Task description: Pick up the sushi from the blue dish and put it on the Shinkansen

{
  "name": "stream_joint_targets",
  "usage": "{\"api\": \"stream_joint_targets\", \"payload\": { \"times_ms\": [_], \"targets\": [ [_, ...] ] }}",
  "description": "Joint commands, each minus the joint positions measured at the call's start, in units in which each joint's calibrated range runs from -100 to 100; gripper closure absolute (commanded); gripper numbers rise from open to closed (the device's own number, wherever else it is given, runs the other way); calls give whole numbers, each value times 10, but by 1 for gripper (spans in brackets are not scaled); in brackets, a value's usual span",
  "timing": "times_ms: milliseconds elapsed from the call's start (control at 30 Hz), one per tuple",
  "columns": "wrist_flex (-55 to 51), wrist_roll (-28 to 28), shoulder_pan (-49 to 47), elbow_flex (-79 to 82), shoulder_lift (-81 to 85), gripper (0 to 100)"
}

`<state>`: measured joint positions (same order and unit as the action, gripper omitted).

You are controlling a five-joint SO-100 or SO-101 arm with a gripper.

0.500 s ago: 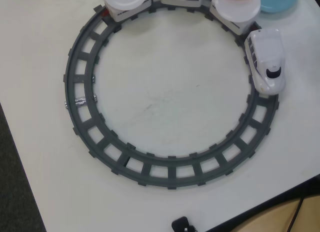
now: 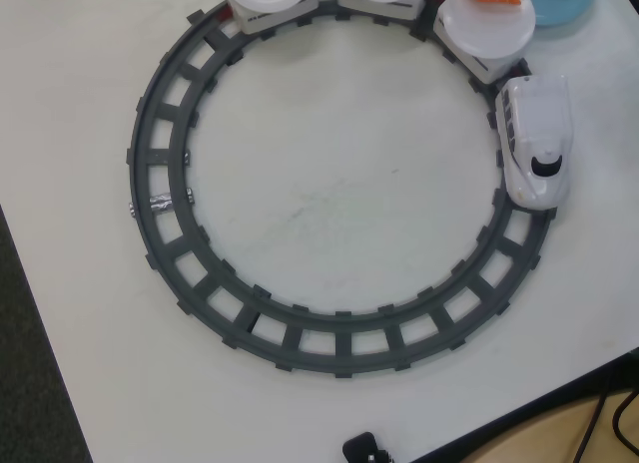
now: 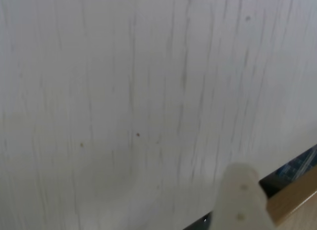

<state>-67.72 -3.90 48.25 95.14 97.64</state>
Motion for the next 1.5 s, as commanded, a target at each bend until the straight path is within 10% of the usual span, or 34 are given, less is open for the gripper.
{"api": "stream_joint_targets", "payload": {
  "times_ms": [0,1467],
  "targets": [
    [-2,-2,5,-12,2,73],
    [2,59,1,-117,-6,73]
  ]
}}
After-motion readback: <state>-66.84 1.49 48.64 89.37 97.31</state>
